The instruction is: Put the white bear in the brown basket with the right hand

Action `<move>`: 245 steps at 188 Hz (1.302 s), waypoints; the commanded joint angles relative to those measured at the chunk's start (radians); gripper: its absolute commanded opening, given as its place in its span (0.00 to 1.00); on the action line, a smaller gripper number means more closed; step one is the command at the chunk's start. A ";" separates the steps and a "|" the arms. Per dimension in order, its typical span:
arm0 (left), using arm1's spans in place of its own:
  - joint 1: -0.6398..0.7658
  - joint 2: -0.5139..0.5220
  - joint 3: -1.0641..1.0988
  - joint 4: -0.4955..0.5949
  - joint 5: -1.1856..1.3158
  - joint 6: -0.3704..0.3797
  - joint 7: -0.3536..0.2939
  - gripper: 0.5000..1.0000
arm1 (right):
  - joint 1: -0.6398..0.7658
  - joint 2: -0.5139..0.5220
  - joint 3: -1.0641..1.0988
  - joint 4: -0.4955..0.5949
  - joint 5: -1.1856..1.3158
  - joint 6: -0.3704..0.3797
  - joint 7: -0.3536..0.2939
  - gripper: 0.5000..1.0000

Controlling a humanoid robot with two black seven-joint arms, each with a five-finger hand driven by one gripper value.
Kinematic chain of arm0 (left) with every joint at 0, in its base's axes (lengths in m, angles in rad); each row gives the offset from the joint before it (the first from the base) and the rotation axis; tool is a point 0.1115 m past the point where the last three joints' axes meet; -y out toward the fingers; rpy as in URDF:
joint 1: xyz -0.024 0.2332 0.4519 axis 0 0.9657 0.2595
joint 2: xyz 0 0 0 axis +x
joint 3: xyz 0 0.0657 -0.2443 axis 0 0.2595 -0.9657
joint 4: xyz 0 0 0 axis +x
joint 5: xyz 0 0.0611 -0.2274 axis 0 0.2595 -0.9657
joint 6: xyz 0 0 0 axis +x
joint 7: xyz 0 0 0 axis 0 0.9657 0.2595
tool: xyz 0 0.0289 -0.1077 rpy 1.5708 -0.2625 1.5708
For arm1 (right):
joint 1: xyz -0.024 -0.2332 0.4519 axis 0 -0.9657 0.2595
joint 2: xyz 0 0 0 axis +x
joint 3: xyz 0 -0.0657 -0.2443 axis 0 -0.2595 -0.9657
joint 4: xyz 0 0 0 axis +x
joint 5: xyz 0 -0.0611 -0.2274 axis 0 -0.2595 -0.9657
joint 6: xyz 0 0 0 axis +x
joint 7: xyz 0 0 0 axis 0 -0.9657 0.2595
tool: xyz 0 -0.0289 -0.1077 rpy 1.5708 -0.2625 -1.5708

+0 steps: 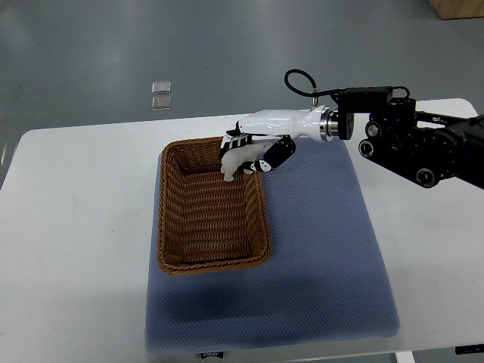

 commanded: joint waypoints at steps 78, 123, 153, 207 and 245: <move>0.000 0.000 0.000 0.000 0.000 0.000 0.000 1.00 | 0.031 0.187 -0.106 -0.103 -0.006 -0.026 -0.014 0.00; 0.000 0.000 0.000 0.000 0.000 0.000 0.000 1.00 | 0.029 0.187 -0.098 -0.104 0.005 -0.061 -0.019 0.79; 0.000 0.000 0.000 0.000 0.000 0.000 0.000 1.00 | 0.023 0.170 -0.072 -0.106 0.031 -0.074 -0.018 0.83; 0.000 0.000 0.000 0.000 0.000 0.000 0.000 1.00 | 0.005 0.123 0.040 -0.117 0.250 -0.038 -0.022 0.83; 0.000 0.000 0.000 0.000 0.000 0.000 0.000 1.00 | -0.009 0.080 0.043 -0.146 0.628 0.026 -0.125 0.83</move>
